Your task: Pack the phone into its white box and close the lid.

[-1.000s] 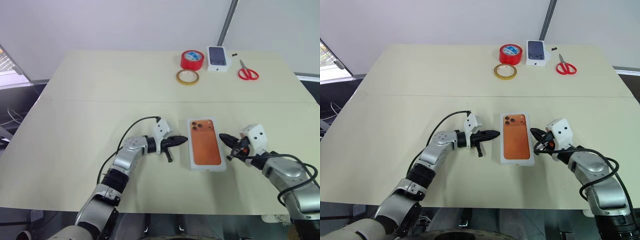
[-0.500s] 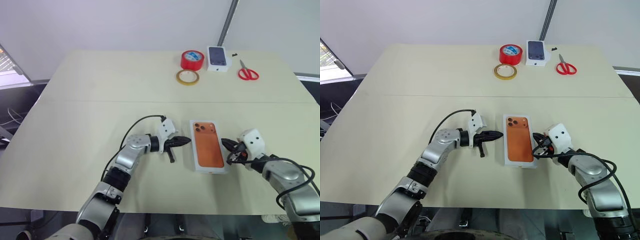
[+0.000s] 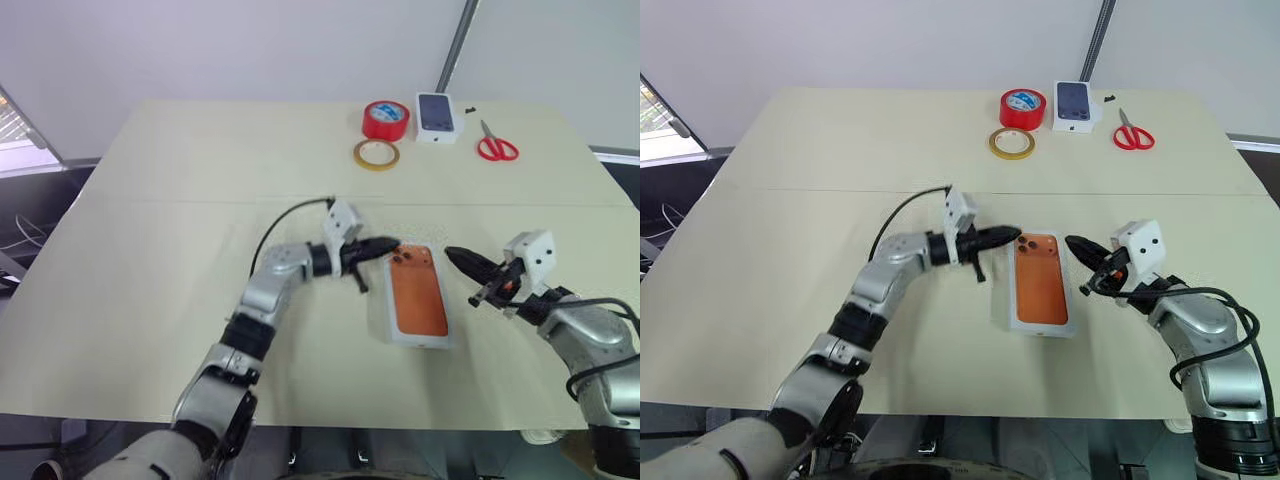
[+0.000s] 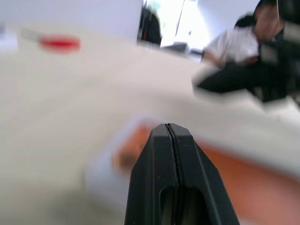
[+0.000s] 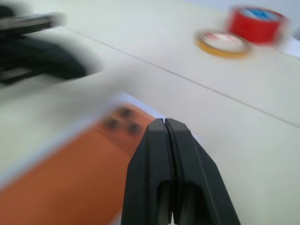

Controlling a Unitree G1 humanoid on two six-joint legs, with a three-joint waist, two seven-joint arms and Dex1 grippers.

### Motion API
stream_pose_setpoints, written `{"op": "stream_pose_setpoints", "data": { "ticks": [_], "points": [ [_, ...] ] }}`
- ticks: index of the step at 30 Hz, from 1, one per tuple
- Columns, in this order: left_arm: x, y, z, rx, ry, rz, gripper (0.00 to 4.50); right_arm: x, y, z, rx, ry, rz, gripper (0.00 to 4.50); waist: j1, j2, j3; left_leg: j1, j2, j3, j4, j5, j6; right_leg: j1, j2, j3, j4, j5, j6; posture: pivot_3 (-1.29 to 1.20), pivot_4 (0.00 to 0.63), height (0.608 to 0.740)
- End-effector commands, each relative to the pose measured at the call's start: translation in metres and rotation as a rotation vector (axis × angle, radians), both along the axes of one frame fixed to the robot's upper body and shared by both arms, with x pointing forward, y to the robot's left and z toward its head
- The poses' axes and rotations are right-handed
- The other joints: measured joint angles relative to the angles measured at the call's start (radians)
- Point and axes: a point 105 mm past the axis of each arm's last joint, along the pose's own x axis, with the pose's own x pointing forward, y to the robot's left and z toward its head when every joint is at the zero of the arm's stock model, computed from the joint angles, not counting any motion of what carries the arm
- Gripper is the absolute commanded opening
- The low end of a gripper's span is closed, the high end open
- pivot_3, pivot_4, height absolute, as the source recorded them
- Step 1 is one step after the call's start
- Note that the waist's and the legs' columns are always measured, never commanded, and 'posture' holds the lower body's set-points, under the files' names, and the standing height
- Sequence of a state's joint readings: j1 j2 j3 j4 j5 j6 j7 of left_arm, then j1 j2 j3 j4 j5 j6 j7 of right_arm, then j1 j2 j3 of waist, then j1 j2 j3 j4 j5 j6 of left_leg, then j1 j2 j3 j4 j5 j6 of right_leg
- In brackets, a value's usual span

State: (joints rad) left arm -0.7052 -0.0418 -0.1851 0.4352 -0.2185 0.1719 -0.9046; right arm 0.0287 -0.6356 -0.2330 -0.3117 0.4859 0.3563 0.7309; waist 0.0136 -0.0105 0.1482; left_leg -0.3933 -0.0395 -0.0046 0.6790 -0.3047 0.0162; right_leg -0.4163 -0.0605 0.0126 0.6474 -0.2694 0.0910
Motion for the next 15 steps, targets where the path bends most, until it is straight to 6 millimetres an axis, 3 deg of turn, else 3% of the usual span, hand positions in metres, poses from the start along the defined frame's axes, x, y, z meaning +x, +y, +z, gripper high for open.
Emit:
{"op": "stream_pose_setpoints", "data": {
  "ticks": [1, 5, 7, 10, 13, 15],
  "points": [
    [-0.001, -0.016, -0.016, 0.057, 0.006, -0.022, 0.0, -0.017, 0.025, -0.02, -0.067, 0.057, 0.135, 0.04, 0.0, 0.0, 0.0, 0.0, 0.0, 0.0, 0.0, 0.0, 0.0, 0.0, 0.0, 0.0, 0.0, 0.0, 0.0, 0.0, 0.15, 0.74],
    [0.002, -0.013, -0.077, 0.385, 0.026, -0.009, 0.0, -0.026, 0.019, -0.075, -0.351, 0.202, 0.138, 0.04, -0.006, 0.0, 0.0, 0.001, -0.001, 0.001, 0.002, 0.0, 0.0, 0.001, 0.0, 0.0, 0.0, 0.0, 0.0, 0.0, 0.15, 0.74],
    [-0.005, -0.005, -0.095, 0.443, 0.063, -0.052, 0.0, -0.028, 0.013, -0.085, -0.403, 0.229, 0.129, 0.04, -0.003, -0.006, -0.007, 0.008, 0.0, 0.0, 0.002, 0.0, 0.0, 0.008, 0.001, 0.0, -0.001, 0.0, 0.0, 0.0, 0.15, 0.74],
    [-0.007, 0.001, -0.091, 0.406, 0.072, -0.058, 0.0, -0.018, 0.013, -0.074, -0.318, 0.209, 0.07, 0.04, -0.005, -0.01, -0.01, 0.023, 0.002, -0.002, -0.003, -0.003, 0.004, 0.027, 0.001, -0.002, -0.011, -0.001, 0.001, 0.0, 0.15, 0.74],
    [-0.002, 0.011, -0.07, 0.274, 0.091, -0.039, 0.86, -0.015, 0.022, -0.046, -0.103, 0.191, 0.088, 0.91, -0.006, -0.011, -0.011, 0.021, 0.002, -0.002, -0.004, -0.003, 0.003, 0.026, 0.0, -0.002, -0.013, -0.001, 0.001, 0.0, 0.15, 0.74],
    [0.005, 0.022, -0.048, 0.18, 0.055, 0.012, 1.83, -0.011, 0.019, -0.033, -0.062, 0.136, 0.07, 1.89, -0.007, -0.01, -0.01, 0.019, 0.002, -0.002, -0.003, -0.003, 0.003, 0.023, -0.001, -0.002, -0.013, -0.001, 0.0, 0.0, 0.15, 0.74]
  ]
}}
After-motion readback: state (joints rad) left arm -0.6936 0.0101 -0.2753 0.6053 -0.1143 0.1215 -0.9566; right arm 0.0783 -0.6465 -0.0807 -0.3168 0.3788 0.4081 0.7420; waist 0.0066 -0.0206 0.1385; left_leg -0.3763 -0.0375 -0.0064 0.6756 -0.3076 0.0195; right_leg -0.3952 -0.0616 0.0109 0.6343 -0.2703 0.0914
